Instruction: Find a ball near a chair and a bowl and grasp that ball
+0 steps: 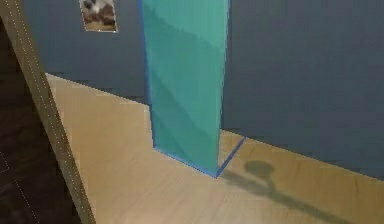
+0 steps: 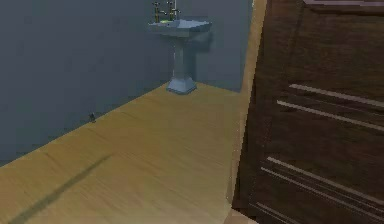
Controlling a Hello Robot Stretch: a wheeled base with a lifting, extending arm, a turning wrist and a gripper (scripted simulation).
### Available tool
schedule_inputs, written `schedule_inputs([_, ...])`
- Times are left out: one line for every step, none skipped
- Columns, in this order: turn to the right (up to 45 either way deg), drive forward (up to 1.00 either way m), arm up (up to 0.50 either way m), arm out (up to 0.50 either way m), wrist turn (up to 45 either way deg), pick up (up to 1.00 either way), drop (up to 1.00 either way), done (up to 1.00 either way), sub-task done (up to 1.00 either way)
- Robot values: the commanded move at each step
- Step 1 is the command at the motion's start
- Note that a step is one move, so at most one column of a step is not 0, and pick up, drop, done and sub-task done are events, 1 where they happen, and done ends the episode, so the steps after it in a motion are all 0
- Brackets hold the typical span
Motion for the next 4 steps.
schedule_inputs([3.0, 0.0, 0.0, 0.0, 0.0, 0.0, 0.0, 0.0, 0.0])
schedule_inputs([0.0, 0.6, 0.0, 0.0, 0.0, 0.0, 0.0, 0.0, 0.0])
schedule_inputs([6.0, 0.0, 0.0, 0.0, 0.0, 0.0, 0.0, 0.0, 0.0])
schedule_inputs([0.0, 0.5, 0.0, 0.0, 0.0, 0.0, 0.0, 0.0, 0.0])
